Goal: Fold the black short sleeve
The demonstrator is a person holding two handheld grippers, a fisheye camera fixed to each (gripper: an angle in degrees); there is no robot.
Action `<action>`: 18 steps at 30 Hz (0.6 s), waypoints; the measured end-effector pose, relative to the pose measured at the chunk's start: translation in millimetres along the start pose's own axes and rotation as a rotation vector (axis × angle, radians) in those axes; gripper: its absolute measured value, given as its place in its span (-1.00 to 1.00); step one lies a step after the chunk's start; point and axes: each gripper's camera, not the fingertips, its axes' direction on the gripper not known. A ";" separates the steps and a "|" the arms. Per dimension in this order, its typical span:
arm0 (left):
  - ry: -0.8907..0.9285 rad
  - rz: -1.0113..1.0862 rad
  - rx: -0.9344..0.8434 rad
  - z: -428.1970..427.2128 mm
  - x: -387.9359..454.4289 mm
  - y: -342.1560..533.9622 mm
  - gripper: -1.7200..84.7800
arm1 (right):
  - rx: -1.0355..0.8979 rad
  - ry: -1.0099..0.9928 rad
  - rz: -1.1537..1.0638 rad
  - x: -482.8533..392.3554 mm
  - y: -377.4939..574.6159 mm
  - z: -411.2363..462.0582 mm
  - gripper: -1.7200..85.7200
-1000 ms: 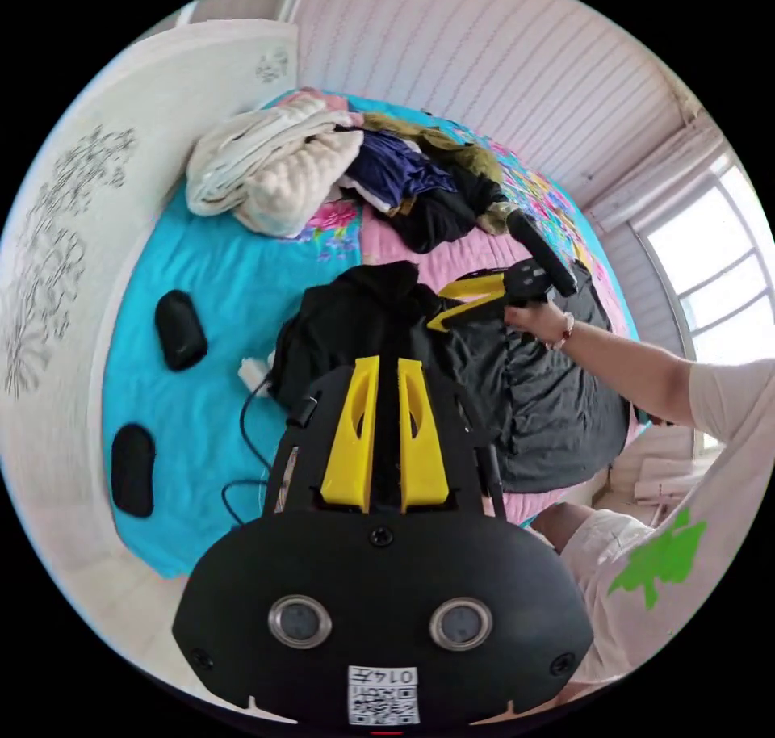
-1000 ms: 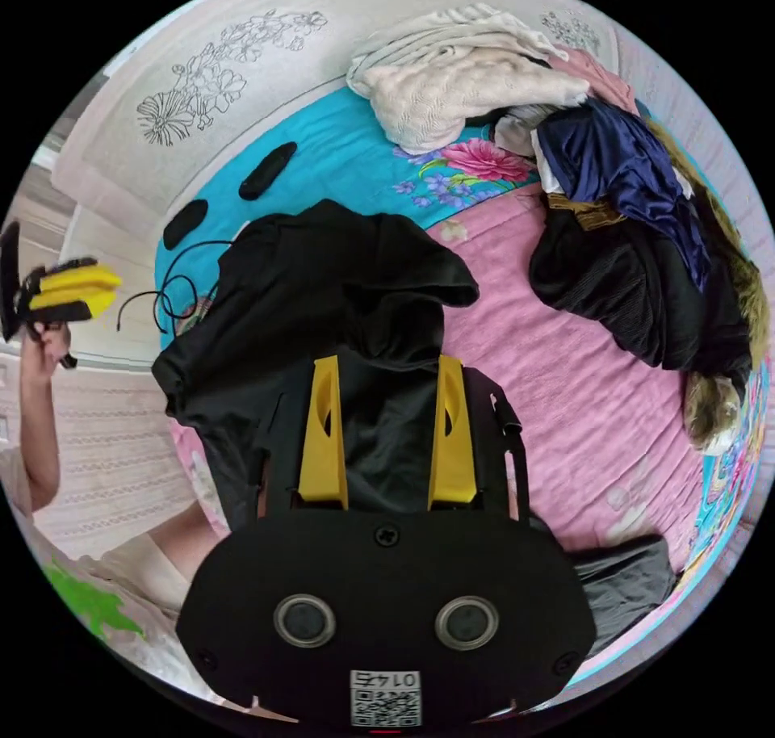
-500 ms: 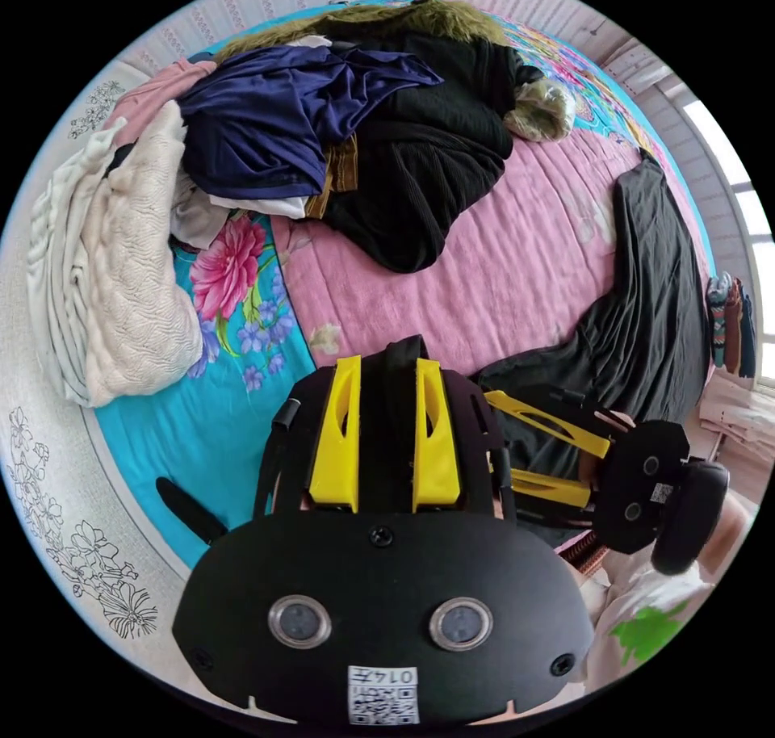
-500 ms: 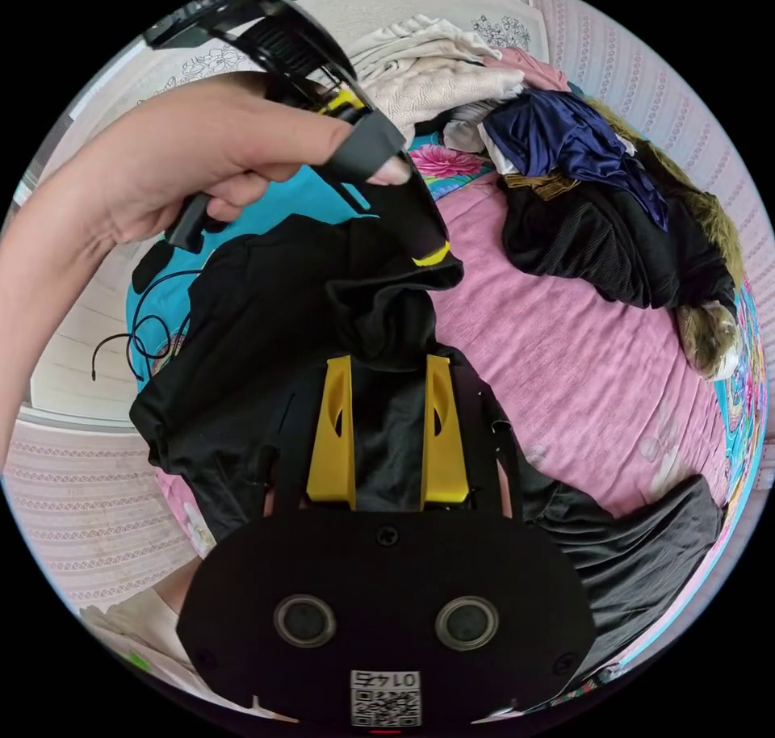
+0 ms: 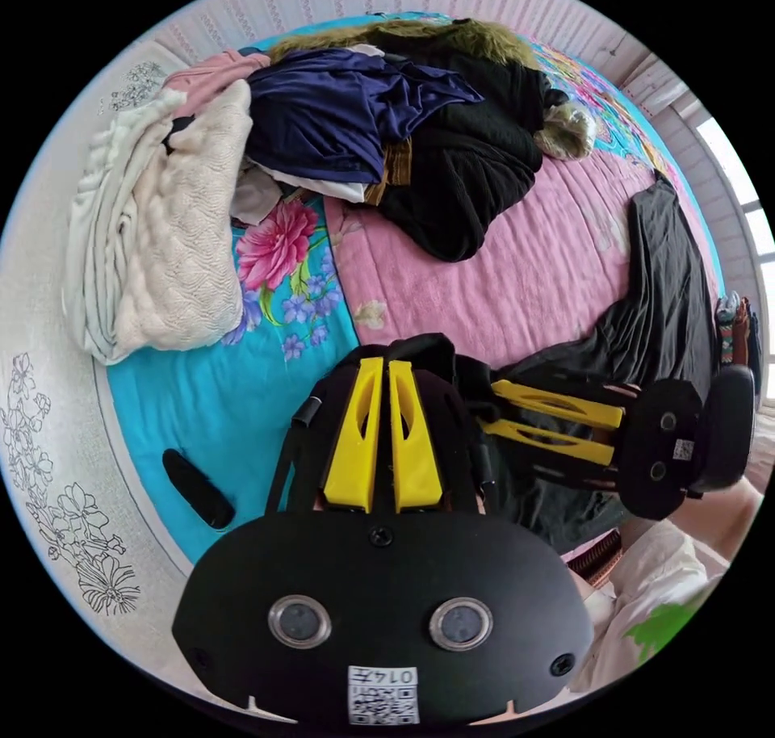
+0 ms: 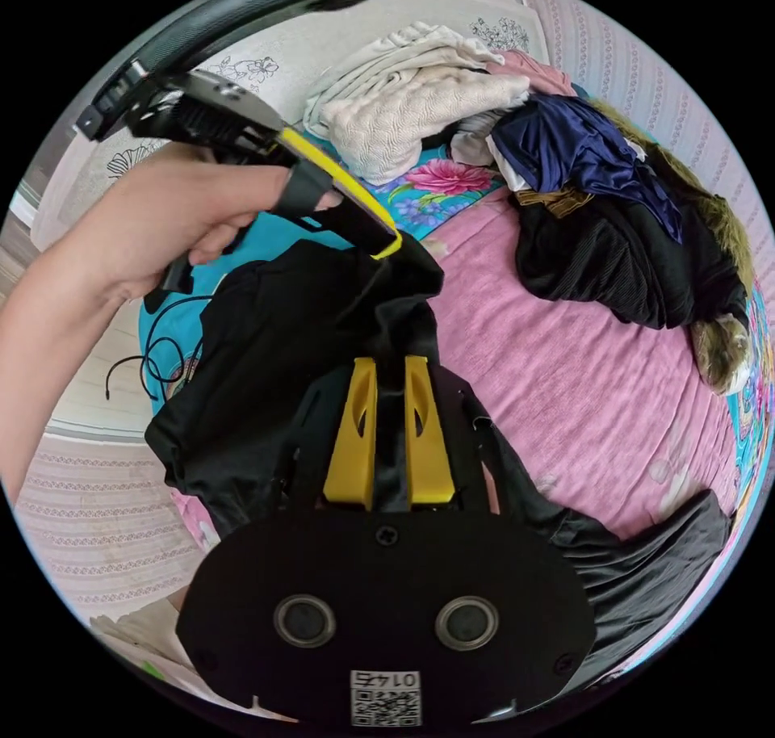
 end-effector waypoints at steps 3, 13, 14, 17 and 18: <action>0.018 -0.051 0.081 -20.0 -14.0 33.5 -0.98 | 0.037 -0.030 -0.071 4.1 4.6 -17.9 -0.86; 0.158 -0.254 0.117 23.2 -24.2 156.9 -0.95 | -0.144 0.078 -0.460 -22.3 43.8 6.1 -0.82; 0.173 -0.277 0.124 25.3 -26.9 170.6 -0.94 | -0.140 0.075 -0.461 -19.7 49.4 3.9 -0.81; 0.185 -0.314 0.168 14.6 -33.8 201.3 -0.93 | -0.113 0.030 -0.402 -3.1 54.1 -7.7 -0.82; 0.184 -0.315 0.178 10.8 -35.1 206.2 -0.93 | -0.086 -0.008 -0.362 4.7 50.8 -13.7 -0.83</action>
